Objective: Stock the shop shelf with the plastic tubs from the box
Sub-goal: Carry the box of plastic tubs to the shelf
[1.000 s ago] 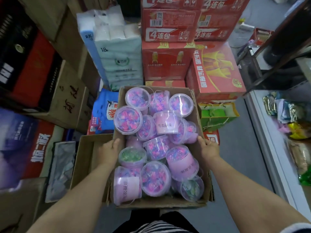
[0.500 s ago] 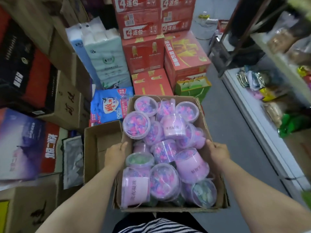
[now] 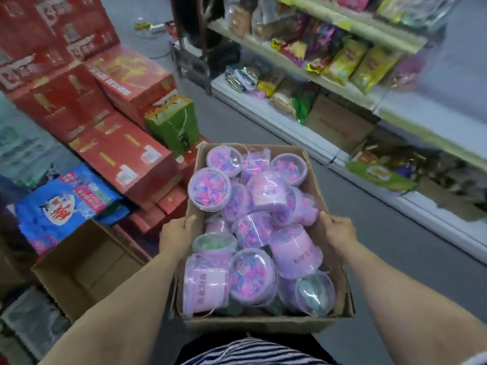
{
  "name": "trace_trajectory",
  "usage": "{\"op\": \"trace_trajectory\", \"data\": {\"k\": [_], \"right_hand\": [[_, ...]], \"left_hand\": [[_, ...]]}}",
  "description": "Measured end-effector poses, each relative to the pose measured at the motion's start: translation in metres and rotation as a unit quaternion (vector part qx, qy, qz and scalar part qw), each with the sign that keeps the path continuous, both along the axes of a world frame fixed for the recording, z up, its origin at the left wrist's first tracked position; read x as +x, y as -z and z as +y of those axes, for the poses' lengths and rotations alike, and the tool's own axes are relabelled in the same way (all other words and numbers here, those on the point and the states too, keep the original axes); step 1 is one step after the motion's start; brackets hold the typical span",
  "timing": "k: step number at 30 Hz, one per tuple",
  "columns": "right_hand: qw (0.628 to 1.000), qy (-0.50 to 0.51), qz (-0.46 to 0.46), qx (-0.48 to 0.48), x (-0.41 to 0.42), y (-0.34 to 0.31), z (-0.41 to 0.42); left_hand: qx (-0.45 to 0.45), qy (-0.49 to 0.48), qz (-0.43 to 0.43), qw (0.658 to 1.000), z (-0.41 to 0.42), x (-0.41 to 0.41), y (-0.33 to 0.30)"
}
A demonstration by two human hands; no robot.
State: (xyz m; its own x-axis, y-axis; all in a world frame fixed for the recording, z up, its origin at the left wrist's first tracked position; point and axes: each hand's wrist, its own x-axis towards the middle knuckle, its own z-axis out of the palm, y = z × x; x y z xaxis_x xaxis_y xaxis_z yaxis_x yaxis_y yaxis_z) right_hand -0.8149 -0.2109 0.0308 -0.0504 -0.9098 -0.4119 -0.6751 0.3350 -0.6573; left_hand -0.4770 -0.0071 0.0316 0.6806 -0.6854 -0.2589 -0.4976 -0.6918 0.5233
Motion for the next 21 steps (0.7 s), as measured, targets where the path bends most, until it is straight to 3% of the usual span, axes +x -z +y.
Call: {"op": "trace_trajectory", "data": {"k": [12,21], "right_hand": [[0.972,0.236,0.021,0.006,-0.352,0.003,0.060],[0.920,0.389,0.056,0.005,-0.616,-0.034,0.107]], "left_hand": [[0.036,0.273,0.009,0.961,-0.147,-0.297,-0.020],[0.034,0.437,0.016,0.899,-0.235,-0.579,-0.030]]}}
